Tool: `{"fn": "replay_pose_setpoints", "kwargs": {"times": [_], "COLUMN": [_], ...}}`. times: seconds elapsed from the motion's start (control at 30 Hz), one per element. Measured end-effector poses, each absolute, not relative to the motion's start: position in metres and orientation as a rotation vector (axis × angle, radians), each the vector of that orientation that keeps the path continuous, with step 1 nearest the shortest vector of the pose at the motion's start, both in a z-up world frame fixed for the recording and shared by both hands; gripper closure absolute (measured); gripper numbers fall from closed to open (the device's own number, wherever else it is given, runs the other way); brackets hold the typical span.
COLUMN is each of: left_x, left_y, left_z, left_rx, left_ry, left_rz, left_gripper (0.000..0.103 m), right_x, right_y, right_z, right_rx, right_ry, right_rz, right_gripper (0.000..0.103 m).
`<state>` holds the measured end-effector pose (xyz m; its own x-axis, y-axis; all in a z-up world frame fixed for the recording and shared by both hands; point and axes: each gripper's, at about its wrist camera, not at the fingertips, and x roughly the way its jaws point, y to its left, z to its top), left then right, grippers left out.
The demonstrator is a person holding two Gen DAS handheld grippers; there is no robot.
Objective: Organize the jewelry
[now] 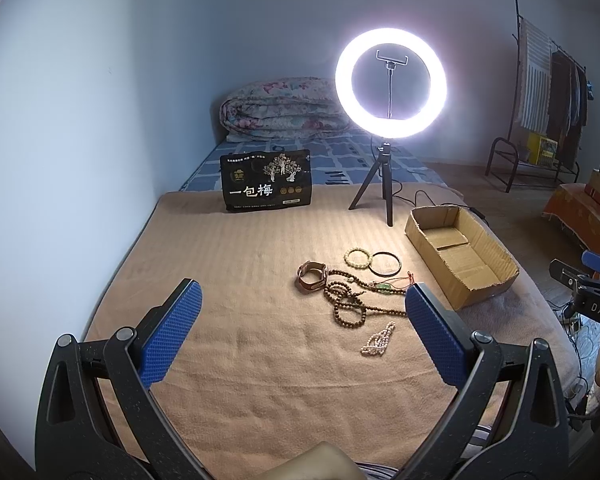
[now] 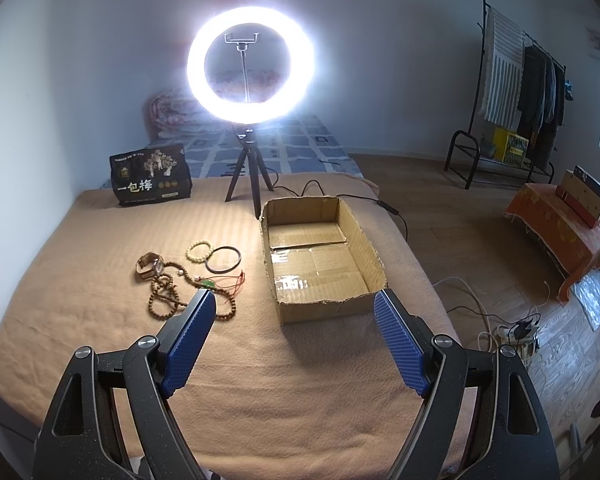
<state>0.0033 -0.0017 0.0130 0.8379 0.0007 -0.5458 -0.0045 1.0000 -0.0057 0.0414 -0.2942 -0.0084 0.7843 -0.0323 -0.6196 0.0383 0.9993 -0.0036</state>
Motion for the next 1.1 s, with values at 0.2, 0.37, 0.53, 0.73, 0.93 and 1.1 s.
{"fn": "replay_pose_setpoints", "kwargs": {"times": [0.2, 0.37, 0.53, 0.73, 0.93, 1.1], "left_x": [0.007, 0.014, 0.021, 0.033, 0.053, 0.076], "left_y": [-0.001, 0.001, 0.002, 0.005, 0.015, 0.023], "left_z": [0.007, -0.001, -0.008, -0.017, -0.032, -0.049], "left_rx": [-0.005, -0.008, -0.001, -0.001, 0.005, 0.012], "left_ry": [0.588, 0.6, 0.611, 0.626, 0.644, 0.688], "left_rz": [0.0, 0.002, 0.006, 0.017, 0.033, 0.021], "left_gripper": [0.0, 0.0, 0.0, 0.0, 0.0, 0.0], "right_x": [0.043, 0.047, 0.056, 0.068, 0.086, 0.111], "right_y": [-0.293, -0.291, -0.286, -0.28, -0.269, -0.258], "right_z": [-0.009, -0.01, -0.012, -0.016, -0.025, -0.041], "right_rx": [0.01, 0.003, -0.002, -0.012, -0.037, -0.018], "right_ry": [0.67, 0.675, 0.681, 0.671, 0.667, 0.725], "right_rz": [-0.036, -0.028, -0.016, 0.04, 0.179, 0.26], "right_gripper": [0.022, 0.022, 0.022, 0.022, 0.022, 0.022]}}
